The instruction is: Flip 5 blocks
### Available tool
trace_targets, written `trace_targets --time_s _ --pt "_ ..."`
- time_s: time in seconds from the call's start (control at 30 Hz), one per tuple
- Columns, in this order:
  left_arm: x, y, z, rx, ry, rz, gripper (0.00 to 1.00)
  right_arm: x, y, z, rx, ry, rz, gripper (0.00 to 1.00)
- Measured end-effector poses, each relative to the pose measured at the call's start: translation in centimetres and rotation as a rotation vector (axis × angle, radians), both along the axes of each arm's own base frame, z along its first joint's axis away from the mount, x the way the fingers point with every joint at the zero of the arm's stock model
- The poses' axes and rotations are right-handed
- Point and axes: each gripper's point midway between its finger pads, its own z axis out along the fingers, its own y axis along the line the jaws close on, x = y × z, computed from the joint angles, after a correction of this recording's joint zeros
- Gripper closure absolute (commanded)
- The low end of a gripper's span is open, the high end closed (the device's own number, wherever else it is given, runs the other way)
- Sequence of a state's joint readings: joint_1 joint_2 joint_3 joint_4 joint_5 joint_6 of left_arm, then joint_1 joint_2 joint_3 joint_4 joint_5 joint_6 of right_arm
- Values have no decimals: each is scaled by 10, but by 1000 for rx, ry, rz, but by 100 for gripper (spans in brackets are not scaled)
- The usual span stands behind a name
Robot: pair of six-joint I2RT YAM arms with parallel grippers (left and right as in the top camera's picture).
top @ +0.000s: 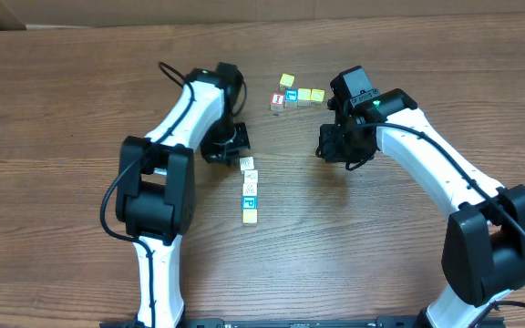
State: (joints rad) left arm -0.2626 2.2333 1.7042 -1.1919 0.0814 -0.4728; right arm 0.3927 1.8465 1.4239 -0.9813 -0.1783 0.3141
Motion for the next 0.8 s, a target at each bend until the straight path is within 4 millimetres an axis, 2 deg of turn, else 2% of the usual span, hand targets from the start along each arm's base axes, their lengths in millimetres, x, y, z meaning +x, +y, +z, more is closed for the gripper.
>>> trace_targets --time_s 0.17,0.8 --pt "-4 -9 -2 1 4 -25 96 0 0 0 0 0 0 77" --pt "0 -10 -2 -4 -16 -25 96 0 0 0 0 0 0 77"
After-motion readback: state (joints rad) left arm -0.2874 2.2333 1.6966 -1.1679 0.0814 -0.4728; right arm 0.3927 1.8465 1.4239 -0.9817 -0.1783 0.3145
